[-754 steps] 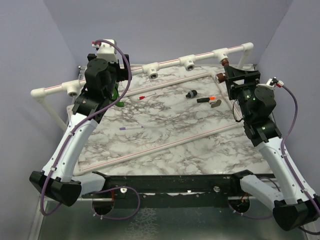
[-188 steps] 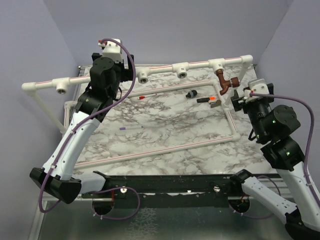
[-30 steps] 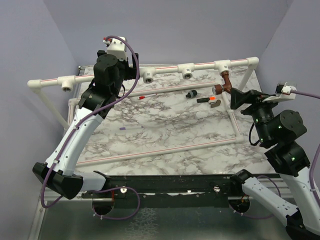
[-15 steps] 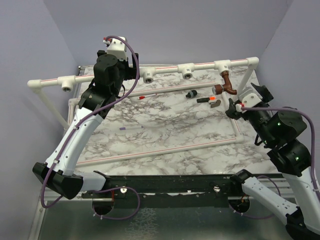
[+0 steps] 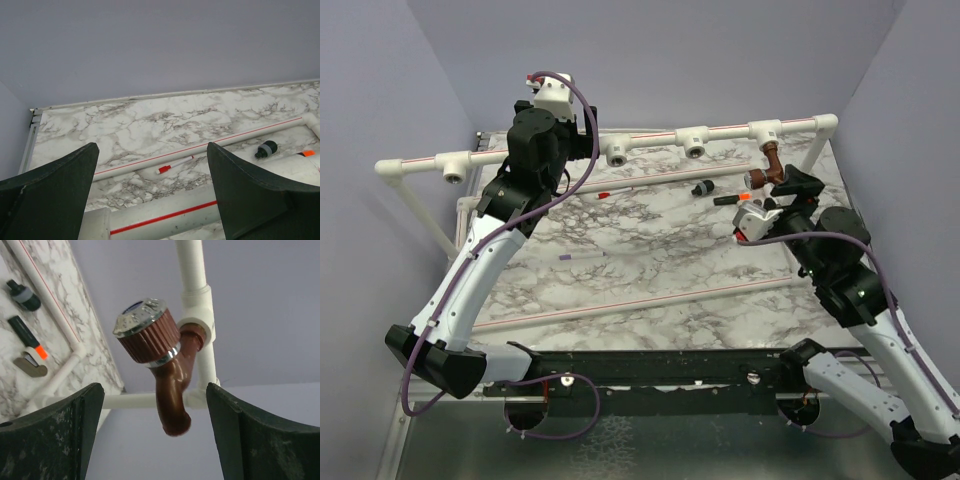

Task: Install the water faucets

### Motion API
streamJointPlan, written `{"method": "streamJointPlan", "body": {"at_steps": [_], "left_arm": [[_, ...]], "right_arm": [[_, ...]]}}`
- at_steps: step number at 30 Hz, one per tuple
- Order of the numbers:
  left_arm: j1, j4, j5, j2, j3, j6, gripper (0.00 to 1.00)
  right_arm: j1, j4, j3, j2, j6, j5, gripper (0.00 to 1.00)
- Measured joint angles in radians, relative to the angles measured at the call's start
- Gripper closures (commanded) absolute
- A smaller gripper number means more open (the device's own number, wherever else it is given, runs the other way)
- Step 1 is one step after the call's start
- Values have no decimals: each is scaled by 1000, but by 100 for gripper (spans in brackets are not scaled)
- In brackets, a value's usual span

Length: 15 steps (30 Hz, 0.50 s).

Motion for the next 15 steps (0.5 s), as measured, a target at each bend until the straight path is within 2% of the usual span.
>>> {"method": "streamJointPlan", "body": {"at_steps": [5,8,12,15], "left_arm": [[0,0,0,0,0,0,9],[0,0,0,0,0,0,9],[0,0,0,0,0,0,9],[0,0,0,0,0,0,9]], "right_arm": [[0,179,-104,45,-174,33,13],[0,294,-143,77,-243,56,17],[0,430,-183,102,-288,79,29],[0,482,-185,109,-287,88,43]]}}
